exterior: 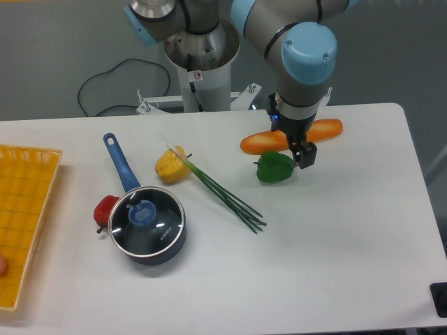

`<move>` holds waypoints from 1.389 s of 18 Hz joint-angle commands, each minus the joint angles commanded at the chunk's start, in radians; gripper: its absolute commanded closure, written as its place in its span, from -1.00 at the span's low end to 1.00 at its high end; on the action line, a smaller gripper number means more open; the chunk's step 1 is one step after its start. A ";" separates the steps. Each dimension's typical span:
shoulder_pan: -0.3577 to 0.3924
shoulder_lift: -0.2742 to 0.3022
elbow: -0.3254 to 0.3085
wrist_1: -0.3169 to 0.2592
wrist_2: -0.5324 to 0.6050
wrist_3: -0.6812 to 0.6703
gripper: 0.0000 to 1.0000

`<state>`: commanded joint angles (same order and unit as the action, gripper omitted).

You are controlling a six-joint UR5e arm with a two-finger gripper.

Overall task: Open the lid
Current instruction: 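Move the gripper away from the baguette toward the saucepan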

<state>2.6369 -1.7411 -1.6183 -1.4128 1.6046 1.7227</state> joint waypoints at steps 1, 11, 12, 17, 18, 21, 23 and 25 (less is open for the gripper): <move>0.000 0.002 0.000 -0.002 0.002 0.000 -1.00; -0.046 -0.001 -0.014 -0.005 -0.057 -0.260 -1.00; -0.060 -0.001 -0.011 -0.005 -0.057 -0.299 -1.00; -0.110 -0.009 -0.005 -0.005 -0.061 -0.461 -1.00; -0.124 -0.012 -0.003 -0.003 -0.064 -0.513 -1.00; -0.170 -0.024 -0.003 0.021 -0.084 -0.648 -1.00; -0.195 -0.028 -0.005 0.025 -0.089 -0.747 -1.00; -0.222 -0.035 -0.005 0.026 -0.089 -0.781 -1.00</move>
<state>2.4146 -1.7763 -1.6230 -1.3867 1.5156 0.9419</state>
